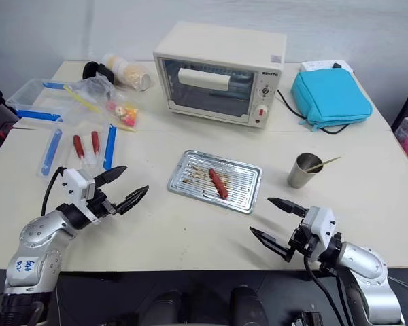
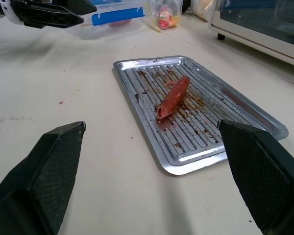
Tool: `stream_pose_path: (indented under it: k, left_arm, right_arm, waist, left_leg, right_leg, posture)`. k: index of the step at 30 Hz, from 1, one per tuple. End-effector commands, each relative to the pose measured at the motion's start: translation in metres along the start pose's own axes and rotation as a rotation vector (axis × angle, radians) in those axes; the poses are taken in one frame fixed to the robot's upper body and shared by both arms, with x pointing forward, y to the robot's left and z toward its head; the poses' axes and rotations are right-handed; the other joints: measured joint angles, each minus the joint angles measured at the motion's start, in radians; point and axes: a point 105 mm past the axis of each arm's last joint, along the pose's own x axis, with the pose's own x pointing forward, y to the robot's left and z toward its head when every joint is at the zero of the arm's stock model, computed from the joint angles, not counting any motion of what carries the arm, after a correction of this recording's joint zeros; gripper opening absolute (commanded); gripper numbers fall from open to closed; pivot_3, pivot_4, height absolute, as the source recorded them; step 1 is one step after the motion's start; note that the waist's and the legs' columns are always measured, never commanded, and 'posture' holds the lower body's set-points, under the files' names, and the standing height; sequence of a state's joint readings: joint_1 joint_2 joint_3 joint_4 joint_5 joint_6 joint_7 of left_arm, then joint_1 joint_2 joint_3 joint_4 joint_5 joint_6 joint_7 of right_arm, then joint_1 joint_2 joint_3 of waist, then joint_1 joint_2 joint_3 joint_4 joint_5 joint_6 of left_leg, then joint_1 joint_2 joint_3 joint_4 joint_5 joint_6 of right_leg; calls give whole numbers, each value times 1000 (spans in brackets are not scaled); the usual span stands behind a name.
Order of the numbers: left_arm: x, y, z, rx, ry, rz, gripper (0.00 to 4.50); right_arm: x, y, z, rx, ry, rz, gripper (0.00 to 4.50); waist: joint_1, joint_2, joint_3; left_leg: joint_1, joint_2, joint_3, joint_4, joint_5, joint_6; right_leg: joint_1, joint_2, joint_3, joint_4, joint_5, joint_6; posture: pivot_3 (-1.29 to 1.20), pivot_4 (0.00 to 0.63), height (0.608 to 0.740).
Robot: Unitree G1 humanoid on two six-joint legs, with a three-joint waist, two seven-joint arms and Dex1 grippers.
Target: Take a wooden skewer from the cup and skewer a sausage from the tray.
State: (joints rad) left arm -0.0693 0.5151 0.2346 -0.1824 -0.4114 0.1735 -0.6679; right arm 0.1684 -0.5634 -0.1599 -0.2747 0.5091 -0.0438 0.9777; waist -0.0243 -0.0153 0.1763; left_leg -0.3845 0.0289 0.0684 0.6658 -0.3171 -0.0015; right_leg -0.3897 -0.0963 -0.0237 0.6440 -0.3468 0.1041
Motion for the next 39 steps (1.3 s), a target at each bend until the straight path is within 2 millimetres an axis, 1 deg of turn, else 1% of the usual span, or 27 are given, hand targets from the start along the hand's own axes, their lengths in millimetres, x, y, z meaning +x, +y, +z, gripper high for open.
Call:
stream_pose_path:
  k: [1, 3, 6, 8, 10, 13, 15, 17, 19, 20, 21, 23, 25, 29, 33, 37, 39]
  left_arm:
    - [-1, 0, 5, 36, 11, -10, 4489]
    - [0, -2, 10, -10, -34, -26, 4489]
    - [-2, -15, 18, -43, -67, -147, 4489]
    - [-3, -17, 19, -149, -48, -193, 4489]
    - [-3, -19, 27, -127, -46, -253, 4489]
    - [-2, -20, 36, -85, -46, -331, 4489]
    - [-5, -27, 36, -68, -12, -432, 4489]
    - [-15, -38, 38, -280, 69, -569, 4489]
    - [-12, -36, 44, -237, 39, -580, 4489]
    - [-10, -35, 45, -205, 36, -586, 4489]
    - [-8, -34, 45, -171, 34, -589, 4489]
    - [-5, -34, 43, -117, 30, -601, 4489]
    - [1, -33, 44, -66, -8, -588, 4489]
    - [7, -38, 45, -3, -66, -569, 4489]
    - [7, -46, 44, -31, -92, -573, 4489]
    - [7, -54, 40, -55, -87, -596, 4489]
    - [8, -55, 41, -94, -91, -604, 4489]
  right_arm:
    - [2, -3, 15, -49, -54, -5, 4500]
    - [2, -5, 17, -52, -63, -19, 4500]
    - [0, -2, 23, -52, -73, -10, 4500]
    - [-2, 4, 32, -55, -80, 12, 4500]
    - [-8, 6, 39, -60, -74, 0, 4500]
    - [-22, 2, 43, -68, -45, -60, 4500]
    - [-39, -2, 42, -88, 11, -112, 4500]
    - [-68, -17, 43, -118, 78, -220, 4500]
    - [-98, -30, 44, -141, 130, -331, 4500]
    - [-111, -35, 44, -143, 153, -375, 4500]
    - [-121, -37, 44, -145, 167, -405, 4500]
    - [-139, -41, 39, -152, 222, -440, 4500]
    - [-148, -44, 35, -167, 265, -437, 4500]
    - [-153, -59, 43, -171, 255, -457, 4500]
    - [-156, -77, 55, -141, 302, -389, 4500]
    - [-134, -104, 80, -112, 337, -234, 4500]
    - [-124, -119, 86, -114, 361, -171, 4500]
  waist:
    - [0, 0, 0]
    - [0, 0, 0]
    - [0, 0, 0]
    - [0, 0, 0]
    - [1, 0, 0]
    - [4, 0, 0]
    - [6, 0, 0]
    - [11, 0, 0]
    - [14, 1, 0]
    - [17, 1, 0]
    - [18, 1, 0]
    - [19, 1, 0]
    - [19, 2, 0]
    - [12, 4, -1]
    - [8, 4, -1]
    - [0, 5, -1]
    - [-6, 5, 0]
  left_leg:
    - [0, 0, 0, 0, 0, 0]
    - [0, 0, 0, 0, 0, 0]
    - [0, 0, 0, 0, 0, 0]
    - [0, 0, 0, 0, 0, 0]
    - [0, 0, 0, 0, 0, 0]
    - [0, 0, -1, 0, 0, 0]
    - [2, 0, -1, 0, 0, 0]
    - [2, 0, -1, -1, 0, 0]
    - [2, 0, -1, -1, 0, 0]
    - [5, 0, -1, -1, 0, 0]
    - [9, 0, 0, -2, -1, 1]
    - [17, 0, 0, -3, -5, 6]
    - [18, 0, 0, -4, -5, 6]
    - [17, 1, 1, -4, -5, 4]
    - [17, 1, 1, -4, -5, 4]
    - [17, 0, 2, -3, -5, 5]
    - [17, 1, 1, -3, -5, 6]
  right_leg:
    - [0, 0, 0, 0, 0, 0]
    - [0, 0, 0, 0, 0, 0]
    - [0, 0, 0, 1, 0, 0]
    - [0, 0, 0, 1, 0, 0]
    - [0, 0, 0, 1, 0, 0]
    - [1, 0, -1, 0, 0, 0]
    - [3, 0, -1, -1, 0, 0]
    - [4, 0, -1, -1, 0, 0]
    - [4, 0, 0, -1, 0, 0]
    - [7, 0, 0, -2, 0, 0]
    - [12, 0, 0, -8, 0, 0]
    - [20, 1, 0, -12, 0, 0]
    - [21, 0, 0, -13, 0, 0]
    - [20, 1, 1, -14, 0, 0]
    - [19, 1, 2, -14, 0, 0]
    - [20, 1, 2, -14, 0, 0]
    - [20, 1, 2, -13, 0, 0]
  posture:
    - [0, 150, 740]
    - [0, 150, 740]
    - [0, 150, 740]
    - [0, 150, 740]
    - [0, 150, 740]
    - [0, 150, 740]
    - [0, 150, 740]
    - [0, 150, 740]
    - [0, 150, 740]
    - [0, 150, 740]
    - [0, 150, 740]
    - [0, 150, 740]
    - [0, 150, 740]
    - [0, 150, 740]
    - [0, 150, 740]
    - [0, 150, 740]
    - [0, 150, 740]
